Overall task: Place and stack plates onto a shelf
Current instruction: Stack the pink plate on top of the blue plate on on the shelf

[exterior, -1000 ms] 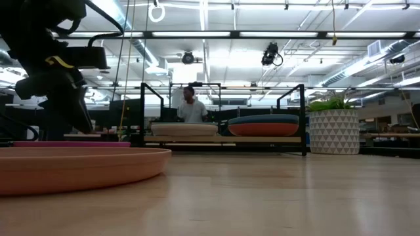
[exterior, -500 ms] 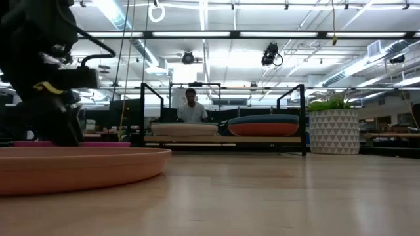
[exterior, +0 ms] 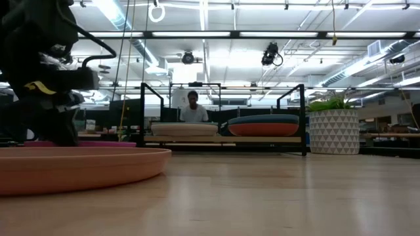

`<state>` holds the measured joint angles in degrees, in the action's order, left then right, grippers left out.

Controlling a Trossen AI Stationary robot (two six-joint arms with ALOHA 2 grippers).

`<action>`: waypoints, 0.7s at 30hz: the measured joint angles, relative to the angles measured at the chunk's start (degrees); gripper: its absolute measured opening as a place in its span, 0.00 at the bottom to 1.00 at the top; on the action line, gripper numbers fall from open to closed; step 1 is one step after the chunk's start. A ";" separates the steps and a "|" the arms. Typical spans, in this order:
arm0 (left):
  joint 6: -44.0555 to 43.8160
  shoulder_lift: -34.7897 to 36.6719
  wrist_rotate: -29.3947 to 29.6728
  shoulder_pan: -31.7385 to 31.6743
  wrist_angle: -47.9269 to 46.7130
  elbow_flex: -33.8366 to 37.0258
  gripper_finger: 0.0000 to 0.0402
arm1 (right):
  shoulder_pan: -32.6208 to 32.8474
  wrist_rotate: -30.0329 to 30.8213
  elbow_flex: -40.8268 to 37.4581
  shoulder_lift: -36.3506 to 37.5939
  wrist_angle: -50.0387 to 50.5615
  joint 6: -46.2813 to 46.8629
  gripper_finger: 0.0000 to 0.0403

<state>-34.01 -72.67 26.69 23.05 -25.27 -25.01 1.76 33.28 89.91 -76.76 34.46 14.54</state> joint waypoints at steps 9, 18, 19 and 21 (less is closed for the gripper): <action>-0.68 3.43 -10.16 0.00 -13.22 -11.23 0.04 | 0.00 0.10 0.00 0.01 -0.18 -0.17 0.25; 9.25 9.39 -14.14 -2.45 -7.72 -22.86 0.04 | 0.00 0.11 0.00 0.03 -0.60 -0.56 0.25; 10.97 9.48 -13.60 -3.32 -5.29 -23.24 0.04 | 0.00 0.11 0.00 0.03 -0.99 -0.59 0.25; 14.94 9.39 -13.24 -5.55 0.53 -23.35 0.04 | 0.00 0.09 0.00 0.03 -1.95 -0.66 0.25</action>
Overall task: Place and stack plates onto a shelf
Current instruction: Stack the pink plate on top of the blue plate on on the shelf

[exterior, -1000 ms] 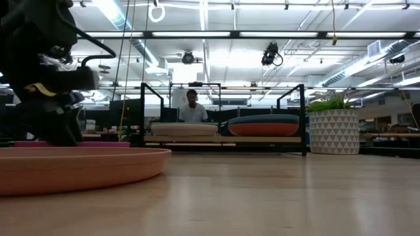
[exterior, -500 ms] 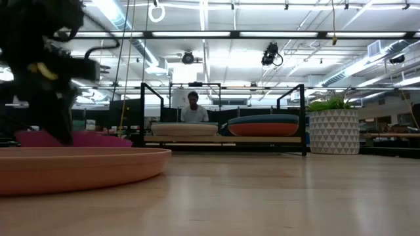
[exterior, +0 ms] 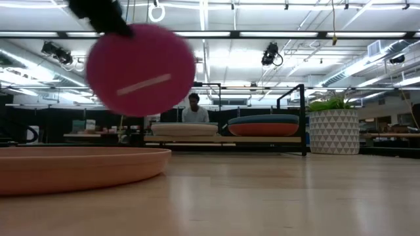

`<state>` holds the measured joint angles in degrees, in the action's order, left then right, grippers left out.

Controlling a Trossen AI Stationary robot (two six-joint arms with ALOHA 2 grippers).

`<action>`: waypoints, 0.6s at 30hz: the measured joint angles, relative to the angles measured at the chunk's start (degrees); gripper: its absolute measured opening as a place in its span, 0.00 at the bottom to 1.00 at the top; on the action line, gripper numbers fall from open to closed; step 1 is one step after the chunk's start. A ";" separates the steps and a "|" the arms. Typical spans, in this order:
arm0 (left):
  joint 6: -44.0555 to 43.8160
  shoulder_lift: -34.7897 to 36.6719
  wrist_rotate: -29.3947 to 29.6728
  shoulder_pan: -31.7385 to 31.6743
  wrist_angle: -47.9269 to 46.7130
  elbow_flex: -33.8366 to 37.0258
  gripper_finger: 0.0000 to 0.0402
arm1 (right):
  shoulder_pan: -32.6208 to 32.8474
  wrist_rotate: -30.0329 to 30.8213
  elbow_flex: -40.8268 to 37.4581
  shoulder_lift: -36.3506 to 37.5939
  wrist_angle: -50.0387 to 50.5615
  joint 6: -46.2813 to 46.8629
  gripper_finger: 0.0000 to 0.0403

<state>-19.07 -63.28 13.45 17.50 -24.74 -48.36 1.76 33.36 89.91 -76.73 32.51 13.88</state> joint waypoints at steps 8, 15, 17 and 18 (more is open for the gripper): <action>16.45 -8.45 -6.92 -13.31 21.82 0.00 0.04 | 1.39 -0.39 0.00 0.00 -2.40 -0.47 0.25; 25.35 -19.80 -13.63 -23.38 28.19 -5.91 0.04 | 1.90 -0.39 0.00 0.04 -2.51 -0.49 0.25; 30.72 -22.40 -13.63 -24.94 27.25 -10.04 0.04 | 1.90 -0.38 0.00 0.13 -2.50 -0.53 0.25; 33.65 -23.93 -13.55 -25.60 25.88 -12.36 0.04 | 1.89 -0.36 -0.02 0.23 -2.46 -0.82 0.25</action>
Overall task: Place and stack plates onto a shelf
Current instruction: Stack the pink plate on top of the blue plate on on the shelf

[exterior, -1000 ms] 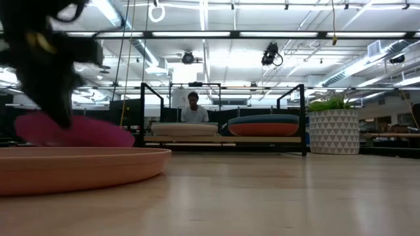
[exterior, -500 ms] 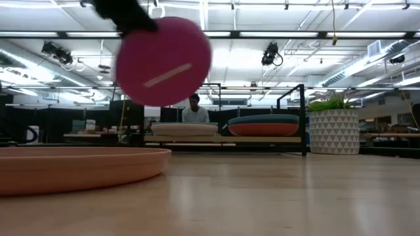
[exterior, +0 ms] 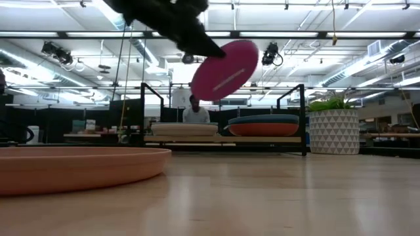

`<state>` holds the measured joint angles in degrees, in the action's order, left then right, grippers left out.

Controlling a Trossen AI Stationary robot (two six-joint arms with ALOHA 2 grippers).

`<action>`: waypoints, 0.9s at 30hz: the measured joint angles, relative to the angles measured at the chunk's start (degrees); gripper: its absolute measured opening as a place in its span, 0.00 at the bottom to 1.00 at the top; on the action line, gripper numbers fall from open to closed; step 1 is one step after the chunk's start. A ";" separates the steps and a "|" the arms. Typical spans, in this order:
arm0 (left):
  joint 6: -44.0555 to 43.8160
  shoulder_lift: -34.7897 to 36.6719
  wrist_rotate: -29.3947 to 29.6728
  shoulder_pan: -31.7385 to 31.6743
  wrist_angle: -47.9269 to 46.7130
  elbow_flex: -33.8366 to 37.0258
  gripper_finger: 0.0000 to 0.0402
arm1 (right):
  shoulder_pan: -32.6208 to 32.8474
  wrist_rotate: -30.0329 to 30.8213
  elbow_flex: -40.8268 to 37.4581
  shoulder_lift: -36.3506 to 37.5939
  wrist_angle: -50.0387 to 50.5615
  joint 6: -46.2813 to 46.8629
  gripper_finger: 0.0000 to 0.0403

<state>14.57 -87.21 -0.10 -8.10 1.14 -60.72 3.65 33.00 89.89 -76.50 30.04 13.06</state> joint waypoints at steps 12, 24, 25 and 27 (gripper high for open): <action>19.38 -20.57 -0.16 -7.59 -16.43 -24.47 0.04 | -0.45 4.76 0.02 1.74 -1.24 -5.75 0.25; 28.35 -29.76 -6.47 -11.03 -15.64 -30.37 0.04 | -0.76 7.29 0.00 2.59 -0.48 -6.64 0.25; 28.58 -30.24 -5.76 -10.82 -15.50 -30.37 0.05 | -0.81 7.51 0.00 2.59 -0.40 -6.76 0.25; 28.31 -31.00 -3.34 -10.47 -14.54 -30.36 0.09 | -1.07 7.66 0.00 2.59 -0.34 -7.14 0.25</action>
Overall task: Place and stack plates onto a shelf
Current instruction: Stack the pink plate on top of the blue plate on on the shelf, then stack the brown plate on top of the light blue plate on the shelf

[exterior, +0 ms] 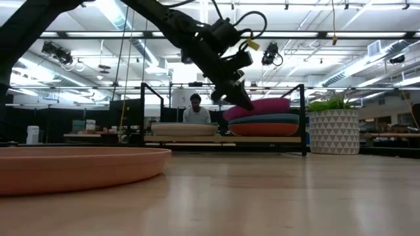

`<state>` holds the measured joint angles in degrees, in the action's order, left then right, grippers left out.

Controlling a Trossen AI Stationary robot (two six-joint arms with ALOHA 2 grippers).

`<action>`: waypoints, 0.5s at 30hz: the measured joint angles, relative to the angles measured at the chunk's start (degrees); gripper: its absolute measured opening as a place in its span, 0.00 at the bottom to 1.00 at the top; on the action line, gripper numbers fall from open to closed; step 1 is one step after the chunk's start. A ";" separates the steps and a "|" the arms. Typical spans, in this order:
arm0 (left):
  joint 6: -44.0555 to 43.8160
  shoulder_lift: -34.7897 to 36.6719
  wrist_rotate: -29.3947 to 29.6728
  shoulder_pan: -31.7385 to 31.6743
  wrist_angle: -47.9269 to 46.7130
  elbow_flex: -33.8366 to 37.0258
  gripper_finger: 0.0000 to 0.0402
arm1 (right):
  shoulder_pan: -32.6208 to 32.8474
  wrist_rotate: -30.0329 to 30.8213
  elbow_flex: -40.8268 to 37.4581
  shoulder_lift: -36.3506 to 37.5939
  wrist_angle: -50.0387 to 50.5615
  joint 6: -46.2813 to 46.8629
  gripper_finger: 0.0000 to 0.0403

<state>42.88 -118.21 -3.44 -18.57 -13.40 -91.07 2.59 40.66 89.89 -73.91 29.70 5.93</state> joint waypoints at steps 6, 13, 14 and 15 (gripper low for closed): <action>-4.46 0.05 0.79 0.46 3.63 -0.01 0.28 | -0.26 -0.04 0.00 0.00 0.44 0.67 0.25; -15.54 5.72 5.94 1.41 -1.20 -0.06 0.42 | 2.06 0.13 0.00 0.00 0.52 10.57 0.25; -16.77 6.65 5.73 1.53 -1.71 -0.06 0.43 | 2.44 -0.08 0.00 0.00 0.54 13.12 0.25; -17.70 7.50 5.16 1.55 -2.04 -0.04 0.43 | 2.77 -0.83 0.00 0.00 0.56 15.95 0.25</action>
<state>25.19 -110.71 1.72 -17.02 -15.44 -91.11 5.36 39.84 89.89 -73.91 30.26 21.88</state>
